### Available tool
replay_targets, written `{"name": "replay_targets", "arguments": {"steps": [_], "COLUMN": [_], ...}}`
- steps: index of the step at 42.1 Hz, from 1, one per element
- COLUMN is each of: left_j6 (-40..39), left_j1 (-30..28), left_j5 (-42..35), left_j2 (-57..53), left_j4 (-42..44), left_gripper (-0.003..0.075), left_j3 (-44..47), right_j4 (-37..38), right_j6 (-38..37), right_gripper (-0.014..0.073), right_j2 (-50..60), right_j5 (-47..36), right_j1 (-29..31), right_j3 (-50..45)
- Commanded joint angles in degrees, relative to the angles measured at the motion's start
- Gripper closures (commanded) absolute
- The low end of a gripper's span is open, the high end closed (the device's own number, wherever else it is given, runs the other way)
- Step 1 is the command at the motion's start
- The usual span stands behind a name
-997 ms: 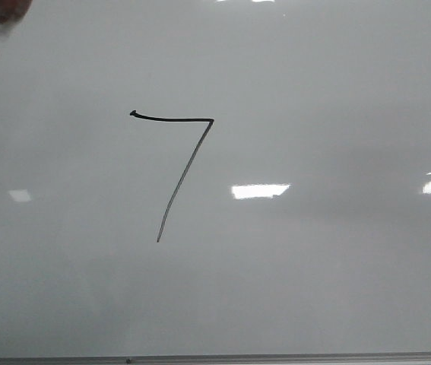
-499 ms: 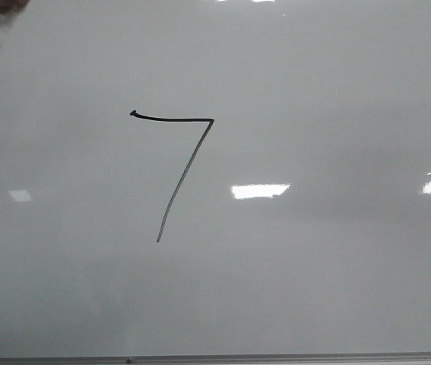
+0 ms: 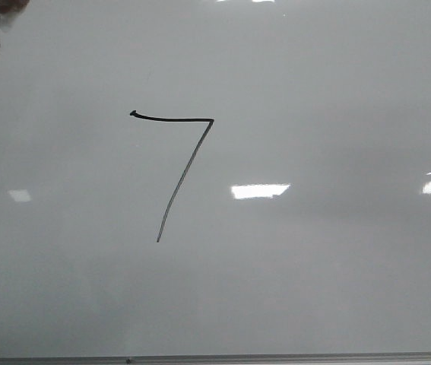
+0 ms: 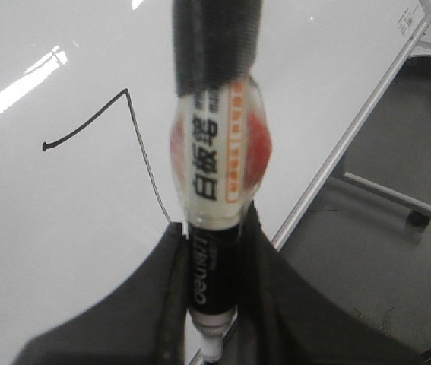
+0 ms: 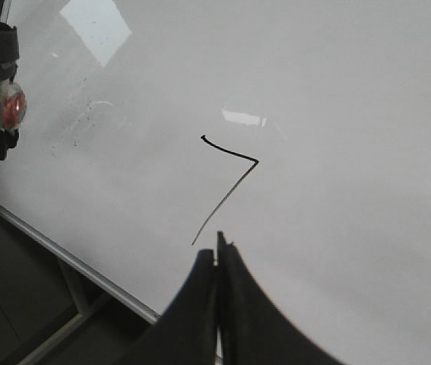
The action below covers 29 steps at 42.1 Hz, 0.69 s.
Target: Write number 7 on whiteboard
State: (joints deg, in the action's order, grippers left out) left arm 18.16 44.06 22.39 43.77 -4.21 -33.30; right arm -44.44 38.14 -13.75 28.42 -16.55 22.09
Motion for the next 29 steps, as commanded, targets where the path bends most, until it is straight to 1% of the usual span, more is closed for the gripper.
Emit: {"name": "replay_targets", "arguments": {"steps": [1, 4, 7, 10, 12, 14, 17, 25, 29], "left_j6": [-0.56, -1.51, -5.46, -8.61, -11.13, -13.38, -15.29, -15.40, -15.40], "left_j1": [-0.09, -0.09, -0.97, -3.35, -6.17, -10.10, -17.86, -39.08, -46.79], "left_j5": [-4.64, -4.64, -4.76, -4.76, -4.76, -4.82, -4.69, -4.80, -4.80], "left_j2": [-0.05, -0.05, -0.05, -0.05, -0.05, -0.05, -0.05, -0.05, -0.05], "left_j4": [-0.55, -0.69, -0.69, -0.43, -0.05, 0.29, 0.54, 0.67, 0.67], "left_gripper": [0.0741, 0.0741, 0.0741, 0.0741, 0.0741, 0.0741, 0.0741, 0.0741, 0.0741], "left_j3": [-1.98, -1.98, -1.98, -1.98, -1.98, -1.98, -1.98, -1.98, -1.98], "right_j4": [-1.88, -1.88, -1.88, -1.88, -1.88, -1.88, -1.88, -1.88, -1.88], "right_j6": [0.22, 0.22, 0.22, 0.22, 0.22, 0.22, 0.22, 0.22, 0.22], "right_gripper": [0.0662, 0.0662, 0.0662, 0.0662, 0.0662, 0.0662, 0.0662, 0.0662, 0.0662], "right_j2": [-0.33, -0.33, -0.33, -0.33, -0.33, -0.33, -0.33, -0.33, -0.33], "right_j5": [-3.22, -3.22, -3.22, -3.22, -3.22, -3.22, -3.22, -3.22, -3.22], "right_j1": [0.29, 0.29, 0.29, 0.29, 0.29, 0.29, 0.29, 0.29, 0.29], "right_j3": [1.45, 1.45, 1.45, 1.45, 1.45, 1.45, 1.45, 1.45, 1.45]}}
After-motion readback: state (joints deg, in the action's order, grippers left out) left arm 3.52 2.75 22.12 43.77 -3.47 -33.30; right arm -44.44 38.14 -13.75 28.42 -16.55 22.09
